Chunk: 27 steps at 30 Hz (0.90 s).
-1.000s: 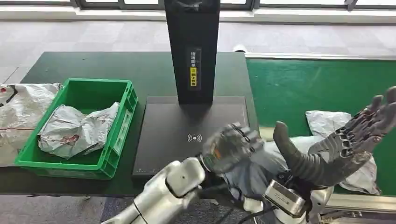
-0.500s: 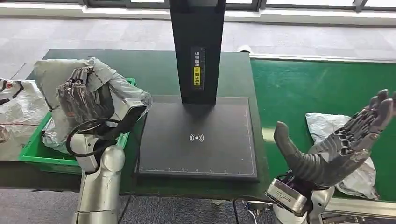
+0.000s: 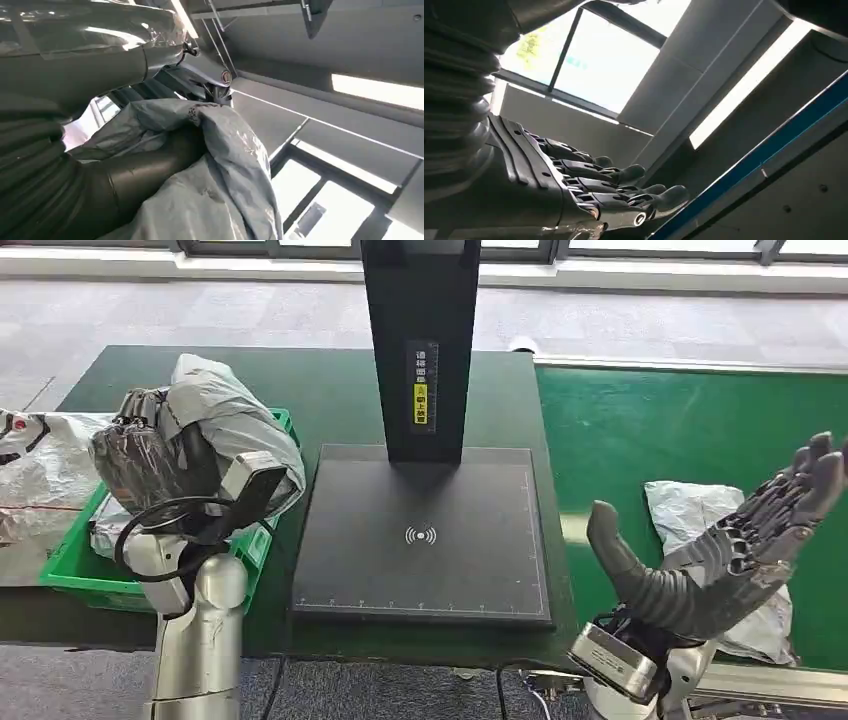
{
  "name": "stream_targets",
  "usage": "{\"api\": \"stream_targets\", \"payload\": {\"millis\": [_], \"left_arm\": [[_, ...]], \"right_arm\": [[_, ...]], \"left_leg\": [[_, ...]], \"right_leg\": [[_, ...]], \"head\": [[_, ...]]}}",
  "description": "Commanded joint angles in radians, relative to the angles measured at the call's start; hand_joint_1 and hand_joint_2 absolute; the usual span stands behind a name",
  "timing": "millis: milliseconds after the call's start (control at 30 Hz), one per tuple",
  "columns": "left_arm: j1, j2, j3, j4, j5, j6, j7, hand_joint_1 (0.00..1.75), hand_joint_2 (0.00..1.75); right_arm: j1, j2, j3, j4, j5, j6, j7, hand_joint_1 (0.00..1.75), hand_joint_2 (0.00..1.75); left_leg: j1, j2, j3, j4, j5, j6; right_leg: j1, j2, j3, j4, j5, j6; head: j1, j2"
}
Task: Moved the parcel from conveyor to table for the left to box.
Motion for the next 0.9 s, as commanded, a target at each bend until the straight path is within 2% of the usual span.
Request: {"api": "stream_targets", "payload": {"millis": [33,100,300,367,467,500,533,633,900], "left_arm": [[-0.125,0.014,0.301,0.186,-0.007,-0.004,-0.075,1.75,1.75],[-0.144,0.014,0.340,0.243,-0.039,-0.004,-0.068,1.75,1.75],[-0.147,0.014,0.338,0.262,-0.063,-0.004,-0.045,1.75,1.75],[-0.190,0.014,0.384,0.351,-0.130,-0.004,-0.009,1.75,1.75],[-0.234,0.014,0.489,0.427,-0.156,-0.004,-0.042,1.75,1.75],[-0.216,0.057,0.452,0.452,-0.122,-0.004,-0.003,1.75,1.75],[-0.258,0.040,0.545,0.487,-0.157,-0.004,-0.058,1.75,1.75],[-0.258,0.040,0.545,0.487,-0.157,-0.004,-0.058,1.75,1.75],[-0.258,0.040,0.545,0.487,-0.157,-0.004,-0.058,1.75,1.75]], "right_arm": [[0.021,0.027,-0.014,0.039,-0.002,0.000,0.002,0.00,1.75],[0.024,0.027,-0.005,0.045,-0.003,0.000,0.002,0.00,1.75],[0.022,0.027,0.000,0.048,0.002,0.000,0.006,0.00,1.75],[0.017,0.027,0.008,0.062,0.001,0.000,0.002,0.00,1.75],[0.014,0.027,0.015,0.066,-0.001,0.000,0.002,0.00,1.75],[0.014,0.027,0.019,0.068,-0.002,0.000,0.002,0.00,1.75],[0.022,0.027,0.020,0.063,-0.001,0.000,0.002,0.00,1.75],[0.022,0.027,0.020,0.063,-0.001,0.000,0.002,0.00,1.75],[0.022,0.027,0.020,0.063,-0.001,0.000,0.002,0.00,1.75]], "left_leg": [[0.000,0.000,0.003,-0.002,0.000,0.000],[0.000,0.000,0.005,-0.003,0.000,0.000],[0.000,0.000,0.002,-0.001,0.000,0.000],[0.000,-0.001,0.002,-0.001,0.000,0.000],[0.000,-0.001,0.005,-0.003,0.000,0.000],[0.000,0.000,0.004,-0.003,0.000,0.000],[-0.001,0.003,0.006,-0.004,0.000,0.000],[0.000,-0.002,0.002,-0.002,0.000,0.000],[0.000,-0.001,0.002,-0.001,0.000,0.000]], "right_leg": [[0.000,0.000,0.003,-0.002,0.000,-0.001],[0.000,0.000,0.004,-0.002,0.000,-0.001],[0.000,0.000,0.002,-0.001,0.000,-0.001],[0.000,-0.001,0.002,-0.001,0.000,-0.001],[0.000,0.000,0.005,-0.002,0.000,-0.001],[-0.001,0.000,0.004,-0.002,0.000,-0.001],[-0.001,0.004,0.004,-0.002,0.000,-0.001],[0.000,0.000,0.002,-0.001,0.000,-0.001],[0.001,0.000,0.002,-0.001,0.000,-0.001]], "head": [[0.000,0.000],[0.000,0.000],[0.000,0.000],[0.000,0.000],[0.000,0.000],[0.000,0.000],[0.000,0.000],[0.000,0.000],[0.000,0.000]]}}
